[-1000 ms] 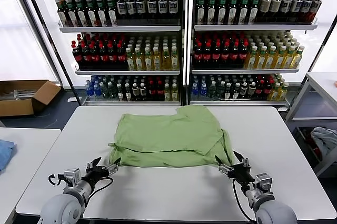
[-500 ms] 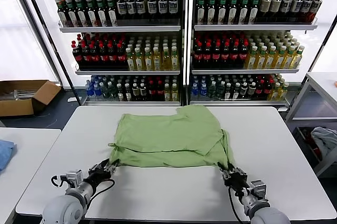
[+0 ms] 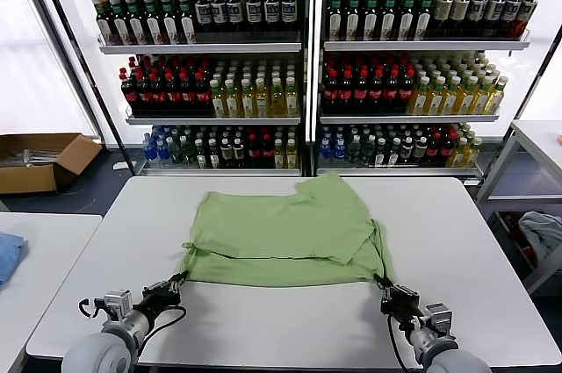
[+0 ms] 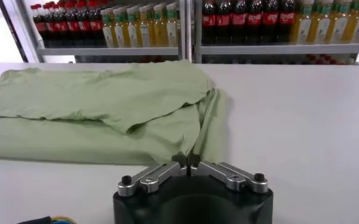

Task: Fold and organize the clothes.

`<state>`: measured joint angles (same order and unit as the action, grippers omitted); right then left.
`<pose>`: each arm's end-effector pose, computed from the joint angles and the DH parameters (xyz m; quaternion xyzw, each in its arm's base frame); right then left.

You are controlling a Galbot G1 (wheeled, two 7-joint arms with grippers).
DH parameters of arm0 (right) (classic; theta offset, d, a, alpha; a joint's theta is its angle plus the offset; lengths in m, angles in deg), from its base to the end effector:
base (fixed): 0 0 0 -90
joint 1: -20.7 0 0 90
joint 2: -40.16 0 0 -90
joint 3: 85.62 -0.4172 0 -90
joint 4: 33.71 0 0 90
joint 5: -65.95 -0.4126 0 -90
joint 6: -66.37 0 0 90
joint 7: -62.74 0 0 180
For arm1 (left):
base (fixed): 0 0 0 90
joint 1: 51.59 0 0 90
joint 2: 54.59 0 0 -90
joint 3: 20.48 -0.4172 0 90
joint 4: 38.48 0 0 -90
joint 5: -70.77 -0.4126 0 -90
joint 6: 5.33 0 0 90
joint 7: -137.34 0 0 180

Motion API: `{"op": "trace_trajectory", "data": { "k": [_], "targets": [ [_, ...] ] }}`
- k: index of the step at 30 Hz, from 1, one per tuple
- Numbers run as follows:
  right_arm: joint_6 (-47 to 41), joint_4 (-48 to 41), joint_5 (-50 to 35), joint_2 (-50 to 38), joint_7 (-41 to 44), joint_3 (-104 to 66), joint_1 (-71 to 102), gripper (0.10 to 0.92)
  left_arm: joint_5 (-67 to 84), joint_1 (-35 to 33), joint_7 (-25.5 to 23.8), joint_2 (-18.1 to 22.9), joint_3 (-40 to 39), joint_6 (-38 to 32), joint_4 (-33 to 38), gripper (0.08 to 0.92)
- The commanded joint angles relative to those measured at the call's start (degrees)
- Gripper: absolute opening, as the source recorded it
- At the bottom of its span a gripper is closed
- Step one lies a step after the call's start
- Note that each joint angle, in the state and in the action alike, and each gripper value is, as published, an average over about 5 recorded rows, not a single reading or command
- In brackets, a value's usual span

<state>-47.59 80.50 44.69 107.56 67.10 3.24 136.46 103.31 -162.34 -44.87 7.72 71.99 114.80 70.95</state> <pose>0.2406 -0.1022 -0.3671 0.1064 -0.9670 0.0036 0.2315 0.2785 0.1449 -0.3622 -0.0876 -0.9550 0.0379 0.2809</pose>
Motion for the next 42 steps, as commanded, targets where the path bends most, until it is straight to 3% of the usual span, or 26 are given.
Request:
{"op": "trace_trajectory", "data": {
  "k": [1, 9, 20, 24, 30, 34, 38, 42],
  "targets": [
    [-0.5, 7.0, 0.1, 0.0, 1.1, -3.3, 8.0, 0.109, -2.5, -7.8, 0.0, -0.7, 2.4, 0.5, 8.8, 0.102],
    [1.8, 17.6, 2.7, 2.4, 3.6, -6.6, 23.3, 0.109, -7.8, -17.7, -0.5, 5.3, 8.4, 1.9, 18.9, 0.103],
    [2.8, 20.5, 4.5, 2.3, 3.5, -7.7, 28.6, 0.115, -13.1, -30.2, -3.2, 10.1, 15.8, 2.9, 24.8, 0.103],
    [3.1, 20.1, 4.6, 1.7, 2.4, -7.4, 27.3, 0.192, -16.9, -32.1, -6.1, 10.5, 15.9, 2.9, 25.3, 0.111],
    [2.7, 20.7, 1.1, -0.9, 2.7, -9.6, 21.7, 0.364, -18.0, -30.6, -7.2, 10.0, 17.7, 2.9, 26.6, 0.254],
    [1.5, 20.0, -2.7, -3.2, 3.4, -11.8, 14.2, 0.477, -17.3, -26.1, -8.6, 8.3, 19.3, 2.8, 26.5, 0.376],
    [-1.3, 15.5, -5.6, -6.4, 3.0, -9.5, 1.5, 0.581, -15.5, -16.5, -10.3, 3.2, 16.9, 1.4, 23.0, 0.488],
    [-2.8, 5.1, -8.3, -9.8, 3.6, -2.6, -14.0, 0.702, -7.6, -8.4, -10.4, -4.9, 12.2, 0.7, 15.5, 0.601]
  ]
}}
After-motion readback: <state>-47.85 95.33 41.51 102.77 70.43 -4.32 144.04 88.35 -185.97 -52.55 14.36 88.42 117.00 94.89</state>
